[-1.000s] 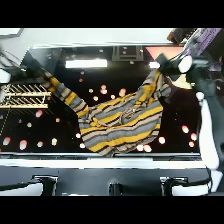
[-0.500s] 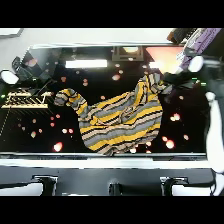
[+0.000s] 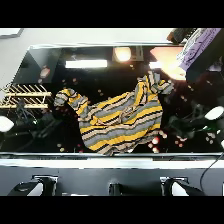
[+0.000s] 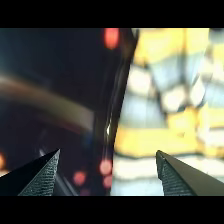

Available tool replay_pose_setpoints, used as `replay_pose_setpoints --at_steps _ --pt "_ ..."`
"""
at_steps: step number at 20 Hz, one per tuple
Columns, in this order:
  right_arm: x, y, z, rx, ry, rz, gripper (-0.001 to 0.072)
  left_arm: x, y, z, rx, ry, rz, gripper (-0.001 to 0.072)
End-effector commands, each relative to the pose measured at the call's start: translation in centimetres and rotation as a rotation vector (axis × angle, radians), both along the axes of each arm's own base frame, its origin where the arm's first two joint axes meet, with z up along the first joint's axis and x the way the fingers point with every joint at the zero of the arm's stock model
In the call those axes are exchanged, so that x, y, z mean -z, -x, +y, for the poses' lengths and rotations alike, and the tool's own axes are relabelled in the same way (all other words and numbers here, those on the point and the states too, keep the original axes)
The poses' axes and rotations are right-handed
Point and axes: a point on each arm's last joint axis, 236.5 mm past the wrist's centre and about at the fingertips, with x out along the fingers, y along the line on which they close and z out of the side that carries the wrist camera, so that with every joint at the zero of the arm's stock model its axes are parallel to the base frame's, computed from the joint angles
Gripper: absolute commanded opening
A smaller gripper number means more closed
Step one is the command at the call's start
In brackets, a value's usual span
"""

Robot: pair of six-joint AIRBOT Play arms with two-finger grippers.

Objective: Fold the clothes and pants, and hang the long-sleeved shirts on hangers.

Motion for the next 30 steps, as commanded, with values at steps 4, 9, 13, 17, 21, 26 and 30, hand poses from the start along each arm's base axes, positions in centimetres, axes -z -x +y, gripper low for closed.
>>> replay_pose_setpoints --at_steps 4,9,13,17,21,26,30 --pt "5.8 0.8 5.6 0.014 -0.056 -0.037 0.0543 2.5 5.9 -5.9 0.116 0.11 0.084 0.072" --pt "7.0 0.3 6.9 0.003 -0.067 -0.034 0.005 2.8 7.8 -9.0 0.228 0.111 0.11 0.072" --pt "4.4 1.0 7.7 -0.031 -0.092 -0.058 0.0024 4.4 8.8 -11.9 0.281 0.131 0.17 0.072" --pt "2.2 2.2 8.4 -0.017 -0.127 -0.048 0.0024 6.8 9.8 -16.8 0.319 0.183 0.224 0.072" --pt "1.5 3.3 9.0 -0.015 -0.155 -0.007 0.0024 10.1 11.3 -20.1 0.338 0.168 0.265 0.0673" --pt "-1.0 2.2 9.4 -0.008 -0.171 -0.098 0.0023 8.0 5.6 -20.7 0.209 0.197 0.091 0.0017" --pt "-13.4 -5.2 8.4 -0.027 -0.124 -0.466 0.0023 -3.6 -3.3 -18.6 0.269 0.175 -0.241 0.0015"
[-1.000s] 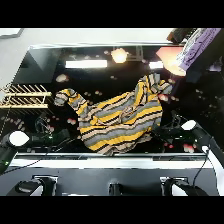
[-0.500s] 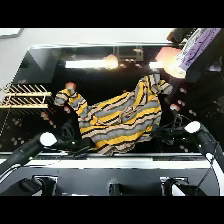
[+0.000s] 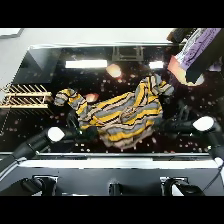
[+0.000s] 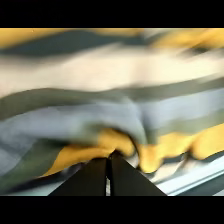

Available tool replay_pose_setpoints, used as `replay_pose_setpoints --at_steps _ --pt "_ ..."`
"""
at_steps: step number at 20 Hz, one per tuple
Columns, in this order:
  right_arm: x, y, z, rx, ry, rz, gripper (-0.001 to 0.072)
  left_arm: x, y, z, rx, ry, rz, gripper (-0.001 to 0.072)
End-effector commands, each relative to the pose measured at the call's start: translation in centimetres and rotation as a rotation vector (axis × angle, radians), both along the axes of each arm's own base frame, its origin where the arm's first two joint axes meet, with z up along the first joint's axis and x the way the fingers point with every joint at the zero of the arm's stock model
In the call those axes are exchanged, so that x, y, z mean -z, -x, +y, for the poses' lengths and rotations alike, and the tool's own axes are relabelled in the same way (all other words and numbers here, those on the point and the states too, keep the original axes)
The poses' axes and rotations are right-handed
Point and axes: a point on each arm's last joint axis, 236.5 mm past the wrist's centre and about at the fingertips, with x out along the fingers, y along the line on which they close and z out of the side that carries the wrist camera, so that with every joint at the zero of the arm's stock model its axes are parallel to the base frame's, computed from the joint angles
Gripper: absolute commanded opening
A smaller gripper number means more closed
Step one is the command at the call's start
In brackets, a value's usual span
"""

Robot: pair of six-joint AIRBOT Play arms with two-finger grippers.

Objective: Fold the clothes and pants, and hang the long-sleeved shirts on hangers.

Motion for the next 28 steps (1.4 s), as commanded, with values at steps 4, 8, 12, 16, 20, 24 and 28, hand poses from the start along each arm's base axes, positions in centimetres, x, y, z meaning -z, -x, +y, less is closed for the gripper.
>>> replay_pose_setpoints --at_steps 4,8,12,16,20,24,28 --pt "-27.9 -8.8 -3.5 0.085 0.169 -0.729 0.0022 -25.2 -11.9 8.7 -0.103 -0.102 -0.676 0.0017" --pt "-43.0 -4.8 -3.7 0.123 0.217 -1.054 0.0023 -41.5 -9.2 13.6 -0.217 -0.09 -1.055 0.0018" --pt "-51.1 4.2 -2.8 0.115 0.256 -1.273 0.0023 -50.2 -0.9 15.6 -0.245 -0.07 -1.302 0.0019" --pt "-54.1 10.9 -3.3 0.171 0.309 -1.403 0.0024 -53.3 5.1 17.0 -0.306 0.015 -1.368 0.0017" --pt "-54.4 10.0 -4.7 0.25 0.291 -1.387 0.0024 -51.5 4.3 18.2 -0.355 -0.024 -1.279 0.0017" --pt "-50.4 2.0 -4.9 0.231 0.238 -1.201 0.0024 -47.3 -1.6 17.5 -0.323 -0.12 -1.153 0.0017" --pt "-41.4 -10.3 -4.9 0.187 0.169 -0.923 0.0024 -37.9 -12.2 16.2 -0.277 -0.235 -0.919 0.0017"
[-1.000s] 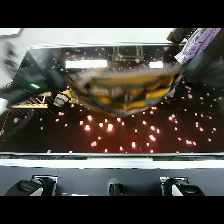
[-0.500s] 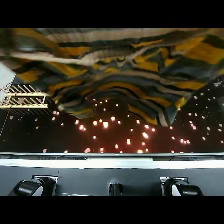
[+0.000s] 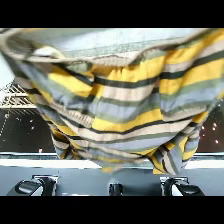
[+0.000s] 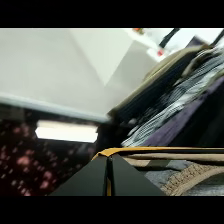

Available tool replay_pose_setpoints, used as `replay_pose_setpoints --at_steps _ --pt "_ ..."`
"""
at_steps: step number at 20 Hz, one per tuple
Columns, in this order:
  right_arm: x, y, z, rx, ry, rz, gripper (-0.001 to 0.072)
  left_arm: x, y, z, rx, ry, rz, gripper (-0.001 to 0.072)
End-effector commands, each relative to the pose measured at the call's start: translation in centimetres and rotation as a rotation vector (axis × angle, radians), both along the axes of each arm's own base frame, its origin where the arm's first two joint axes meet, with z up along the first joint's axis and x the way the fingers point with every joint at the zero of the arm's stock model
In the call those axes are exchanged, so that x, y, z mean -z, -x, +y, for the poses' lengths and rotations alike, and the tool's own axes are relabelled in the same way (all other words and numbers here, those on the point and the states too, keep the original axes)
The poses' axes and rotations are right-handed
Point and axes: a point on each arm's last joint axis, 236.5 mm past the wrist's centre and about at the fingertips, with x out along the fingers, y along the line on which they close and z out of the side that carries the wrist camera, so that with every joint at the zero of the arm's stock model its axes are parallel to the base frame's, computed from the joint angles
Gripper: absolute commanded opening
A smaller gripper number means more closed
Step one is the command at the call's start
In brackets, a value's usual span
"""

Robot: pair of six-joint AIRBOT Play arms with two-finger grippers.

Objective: Fold the clothes and pants, and hang the long-sleeved shirts on hangers.

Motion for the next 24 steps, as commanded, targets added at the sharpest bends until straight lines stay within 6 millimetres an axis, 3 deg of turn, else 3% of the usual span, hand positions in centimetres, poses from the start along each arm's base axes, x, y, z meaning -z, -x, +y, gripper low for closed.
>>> replay_pose_setpoints --at_steps 1,3,5,8,11,13,15,16,17,18,19,20,22,24 --pt "8.9 -10.2 -0.1 -0.037 -0.069 0.247 0.0024 9.3 -8.6 -0.9 -0.023 -0.07 0.22 0.0017" --pt "15.5 -15.6 -0.3 -0.046 -0.103 0.39 0.0024 15.3 -13.8 -1.7 -0.034 -0.082 0.317 0.0018" --pt "23.3 -20.5 -0.1 -0.062 -0.161 0.538 0.0025 20.5 -18.7 -2.2 -0.059 -0.077 0.344 0.0017" --pt "33.1 -25.4 1.9 -0.119 -0.338 0.698 0.0025 28.2 -23.5 -2.5 -0.091 -0.062 0.395 0.0018" --pt "41.7 -27.8 3.3 -0.117 -0.391 0.816 0.0025 36.6 -23.9 -3.6 -0.074 -0.03 0.585 0.0018" --pt "45.8 -27.5 5.4 -0.144 -0.384 0.901 0.0026 41.0 -22.4 -4.8 -0.043 0.008 0.737 0.0019" --pt "47.3 -26.4 6.9 -0.182 -0.358 0.959 0.0093 43.0 -20.5 -5.5 -0.009 0.013 0.847 0.0071" --pt "47.0 -25.9 7.1 -0.199 -0.343 0.968 0.0135 43.1 -19.8 -5.6 0.003 0.005 0.876 0.0235" --pt "46.2 -25.2 6.9 -0.214 -0.315 0.973 0.0242 42.7 -19.2 -5.5 0.012 0.001 0.894 0.0407" --pt "45.2 -24.3 6.3 -0.226 -0.278 0.979 0.0278 42.0 -18.6 -5.1 0.018 -0.001 0.909 0.0525" --pt "43.8 -23.1 5.1 -0.228 -0.232 0.987 0.033 41.0 -18.0 -4.5 0.021 -0.003 0.918 0.0565" --pt "42.2 -21.6 3.5 -0.222 -0.176 0.999 0.0438 39.6 -17.3 -3.5 0.019 0.001 0.925 0.0603" --pt "39.3 -17.8 -1.0 -0.175 -0.003 1.029 0.0447 36.9 -15.5 -1.3 0.016 -0.026 0.938 0.0689" --pt "36.9 -13.5 -5.8 -0.08 0.13 1.072 0.049 35.3 -12.7 0.5 0.009 -0.085 0.947 0.0689"
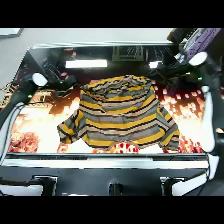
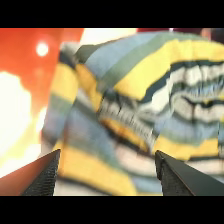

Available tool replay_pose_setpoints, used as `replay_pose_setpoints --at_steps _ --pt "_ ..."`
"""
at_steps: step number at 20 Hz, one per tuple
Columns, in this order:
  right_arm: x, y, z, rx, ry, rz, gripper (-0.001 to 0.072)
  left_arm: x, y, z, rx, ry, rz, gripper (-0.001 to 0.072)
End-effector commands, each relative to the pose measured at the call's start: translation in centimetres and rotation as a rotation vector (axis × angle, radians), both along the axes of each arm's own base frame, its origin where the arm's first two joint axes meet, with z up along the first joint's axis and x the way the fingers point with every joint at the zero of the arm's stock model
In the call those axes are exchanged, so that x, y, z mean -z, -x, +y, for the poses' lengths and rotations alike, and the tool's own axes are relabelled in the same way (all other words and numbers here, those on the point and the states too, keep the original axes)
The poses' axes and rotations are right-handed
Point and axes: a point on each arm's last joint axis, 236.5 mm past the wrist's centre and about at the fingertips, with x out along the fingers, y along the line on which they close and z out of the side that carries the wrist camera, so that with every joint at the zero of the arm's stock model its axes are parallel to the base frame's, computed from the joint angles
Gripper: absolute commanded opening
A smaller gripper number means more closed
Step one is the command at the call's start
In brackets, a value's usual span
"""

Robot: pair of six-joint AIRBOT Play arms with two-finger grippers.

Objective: Fold the clothes and pants, and hang the long-sleeved shirts on hangers.

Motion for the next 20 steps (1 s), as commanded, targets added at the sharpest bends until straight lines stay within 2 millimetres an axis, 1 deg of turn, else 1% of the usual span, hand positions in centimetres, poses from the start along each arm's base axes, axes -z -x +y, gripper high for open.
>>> replay_pose_setpoints --at_steps 1,2,3,4,5,6,7,9,11,12,14,15,17,20 --pt "-3.2 8.3 -7.1 0.008 0.221 0.093 0.049 -1.9 5.8 2.5 0.038 -0.054 0.068 0.0689" --pt "-3.5 10.6 -7.5 0.04 0.194 0.104 0.0491 -1.5 7.9 2.4 0.041 -0.052 0.083 0.0689" --pt "-3.1 13.1 -7.3 0.066 0.17 0.135 0.0503 -0.7 10.5 1.7 0.052 -0.031 0.112 0.0689" --pt "-1.9 16.2 -6.3 0.076 0.144 0.179 0.0537 0.1 13.0 0.7 0.064 0.005 0.143 0.0689" --pt "-0.6 19.0 -4.6 0.056 0.111 0.215 0.0582 1.0 15.7 -0.6 0.082 0.046 0.179 0.0689" --pt "0.8 21.8 -2.8 0.047 0.074 0.249 0.061 2.0 18.1 -1.8 0.1 0.075 0.21 0.0689" --pt "2.4 24.4 -1.1 0.061 0.035 0.278 0.0611 2.9 20.3 -2.9 0.121 0.097 0.238 0.0689" --pt "5.7 28.0 1.6 0.1 -0.019 0.303 0.0626 5.1 23.9 -4.7 0.138 0.12 0.312 0.0689" --pt "9.1 30.6 3.6 0.171 -0.082 0.359 0.0624 6.9 26.4 -6.0 0.158 0.116 0.383 0.0689" --pt "10.5 31.5 4.6 0.185 -0.111 0.391 0.0623 7.5 27.2 -6.8 0.166 0.115 0.395 0.0689" --pt "12.9 32.2 6.3 0.195 -0.156 0.422 0.0622 8.2 27.6 -8.2 0.178 0.116 0.377 0.069" --pt "13.7 32.1 6.8 0.207 -0.168 0.429 0.0622 8.2 27.5 -8.8 0.172 0.124 0.359 0.069" --pt "15.3 31.2 7.3 0.215 -0.159 0.434 0.0622 8.3 27.4 -9.7 0.166 0.132 0.346 0.069" --pt "18.1 30.0 7.3 0.266 -0.154 0.48 0.0621 9.3 27.9 -10.1 0.159 0.132 0.386 0.0691"
